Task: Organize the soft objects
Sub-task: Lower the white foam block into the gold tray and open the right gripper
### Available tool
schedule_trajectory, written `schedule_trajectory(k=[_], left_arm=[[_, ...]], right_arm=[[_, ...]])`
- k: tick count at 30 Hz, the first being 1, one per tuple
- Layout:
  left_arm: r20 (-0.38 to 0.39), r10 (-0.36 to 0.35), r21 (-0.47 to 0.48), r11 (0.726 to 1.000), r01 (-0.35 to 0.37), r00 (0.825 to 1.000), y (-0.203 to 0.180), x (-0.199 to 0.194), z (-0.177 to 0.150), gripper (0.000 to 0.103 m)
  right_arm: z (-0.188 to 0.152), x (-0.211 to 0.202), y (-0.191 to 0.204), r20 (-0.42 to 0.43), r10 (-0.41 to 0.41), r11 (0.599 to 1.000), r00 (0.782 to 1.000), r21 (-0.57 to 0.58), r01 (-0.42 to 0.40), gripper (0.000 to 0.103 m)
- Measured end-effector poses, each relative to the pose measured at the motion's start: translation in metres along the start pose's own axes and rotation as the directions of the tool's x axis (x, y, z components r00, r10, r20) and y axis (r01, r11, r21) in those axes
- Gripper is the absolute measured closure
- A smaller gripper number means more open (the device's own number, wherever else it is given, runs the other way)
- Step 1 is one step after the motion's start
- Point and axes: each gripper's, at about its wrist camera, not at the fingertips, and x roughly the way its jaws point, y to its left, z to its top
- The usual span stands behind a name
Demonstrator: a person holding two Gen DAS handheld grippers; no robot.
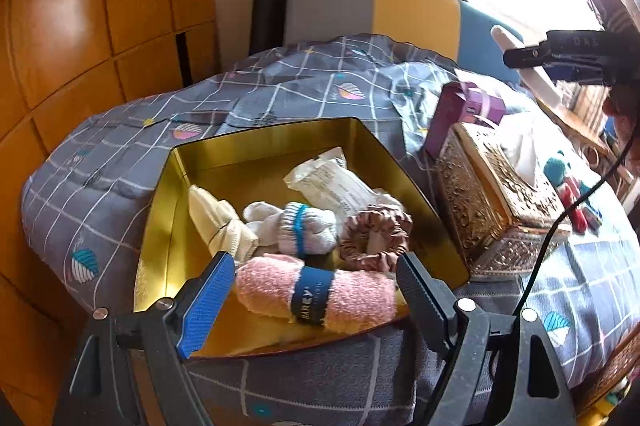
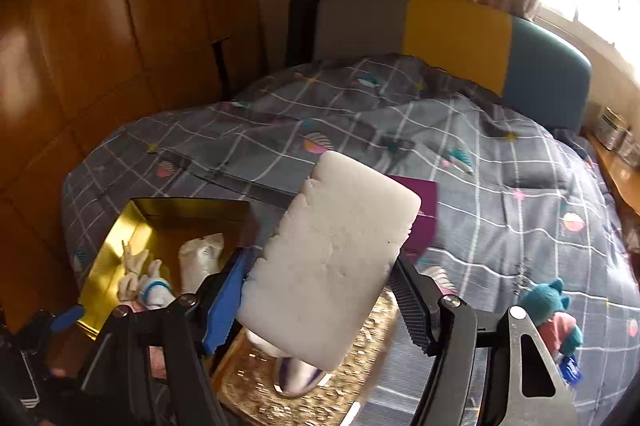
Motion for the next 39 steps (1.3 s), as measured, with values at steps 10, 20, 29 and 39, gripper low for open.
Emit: schedule_trajectory(k=[10, 20, 29, 39], left_arm=[[0.010, 0.029, -0.054, 0.998, -0.028, 1.000, 0.018, -0.004, -0.001, 0.019], [0.018, 0.048, -0.101, 0.994, -0.045, 0.999, 0.034, -0.004, 0.000, 0.019], [0.023, 0.059, -0.123, 0.991, -0.056, 0.998, 0.041, -0.003, 0.000, 0.019], [0.019, 0.072, -0.128, 0.989, -0.069, 0.997, 0.041, -0.002, -0.001, 0.019]], right_arm=[[0.009, 0.041, 0.052, -0.067, 0.069, 0.996, 0.995, -0.057, -0.072, 0.032], [0.006, 0.102, 0.127, -0.175, 0.139, 0.974, 0.975, -0.153, -0.166, 0.031], [-0.010, 0.135, 0.179, -0.224, 0.166, 0.955, 0.960, -0.208, -0.213, 0.031], [-0.022, 0.137, 0.182, -0.215, 0.203, 0.956, 0.955, -0.168, -0.241, 0.013]])
